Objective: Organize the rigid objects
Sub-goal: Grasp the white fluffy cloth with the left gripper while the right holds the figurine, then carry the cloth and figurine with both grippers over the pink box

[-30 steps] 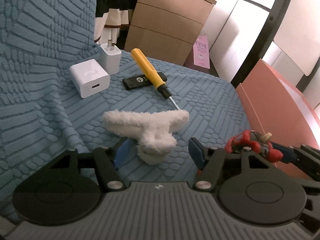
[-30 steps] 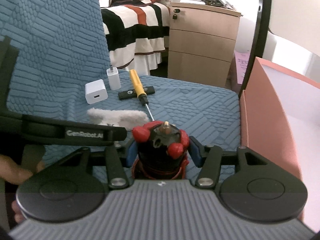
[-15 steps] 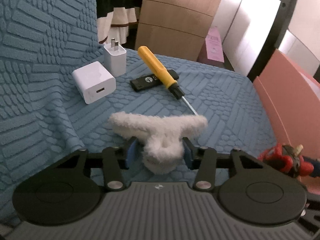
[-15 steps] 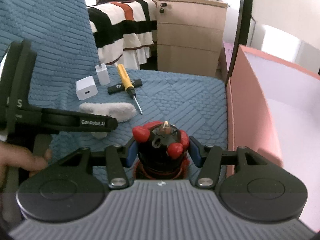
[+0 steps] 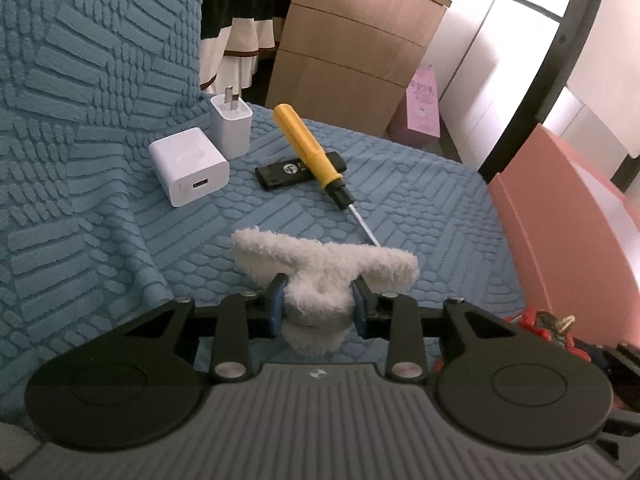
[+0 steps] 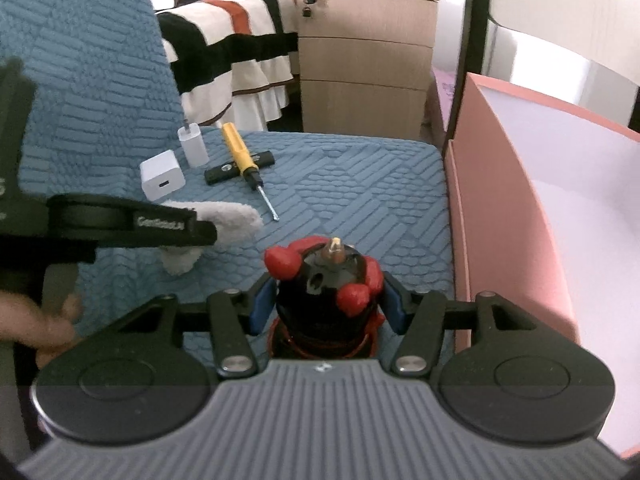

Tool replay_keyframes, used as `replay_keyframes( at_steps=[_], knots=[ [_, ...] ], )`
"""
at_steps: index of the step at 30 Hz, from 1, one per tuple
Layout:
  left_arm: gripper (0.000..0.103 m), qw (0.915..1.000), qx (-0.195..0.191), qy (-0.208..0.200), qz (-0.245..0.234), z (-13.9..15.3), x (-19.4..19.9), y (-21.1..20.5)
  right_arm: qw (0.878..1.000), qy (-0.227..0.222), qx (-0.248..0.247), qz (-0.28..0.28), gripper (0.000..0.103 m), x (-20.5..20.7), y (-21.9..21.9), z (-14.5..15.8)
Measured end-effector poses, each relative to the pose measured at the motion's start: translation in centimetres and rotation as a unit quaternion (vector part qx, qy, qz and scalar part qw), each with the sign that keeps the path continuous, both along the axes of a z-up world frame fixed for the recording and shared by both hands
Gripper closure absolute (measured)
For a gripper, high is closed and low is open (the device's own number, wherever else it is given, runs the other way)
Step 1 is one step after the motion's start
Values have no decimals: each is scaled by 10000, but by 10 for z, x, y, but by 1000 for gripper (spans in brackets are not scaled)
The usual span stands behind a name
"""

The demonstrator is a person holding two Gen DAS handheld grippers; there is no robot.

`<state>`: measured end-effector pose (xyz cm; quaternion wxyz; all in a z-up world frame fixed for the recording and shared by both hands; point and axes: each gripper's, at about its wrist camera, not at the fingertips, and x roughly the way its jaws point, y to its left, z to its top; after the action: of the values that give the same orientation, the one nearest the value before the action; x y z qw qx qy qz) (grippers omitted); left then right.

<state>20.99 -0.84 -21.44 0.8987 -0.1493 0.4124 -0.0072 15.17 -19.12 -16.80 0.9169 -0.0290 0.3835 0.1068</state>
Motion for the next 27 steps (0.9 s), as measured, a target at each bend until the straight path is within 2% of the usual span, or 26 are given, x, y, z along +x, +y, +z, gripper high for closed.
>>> replay_keyframes(
  at_steps=[3,6,9,13,19,27],
  knots=[
    [65,10000,-18,5,13,4,-4,1,9999,41,134,-75,45,-3,-3,3],
    [66,9994,-337,28,22,7,-10,6,9999,39,113,-33,45,-8,-2,8],
    [66,9995,-318,-2,64,13,-20,7,10000,24,83,-3,45,-13,0,13],
    [66,9975,-685,-47,190,26,-33,17,9991,236,284,-228,45,-21,-5,22],
    [66,9974,-715,-114,40,48,-47,16,9994,335,36,-121,45,-27,-1,33],
    [66,9966,-809,-128,16,81,-59,18,9992,368,56,-133,45,-31,-9,66]
  ],
)
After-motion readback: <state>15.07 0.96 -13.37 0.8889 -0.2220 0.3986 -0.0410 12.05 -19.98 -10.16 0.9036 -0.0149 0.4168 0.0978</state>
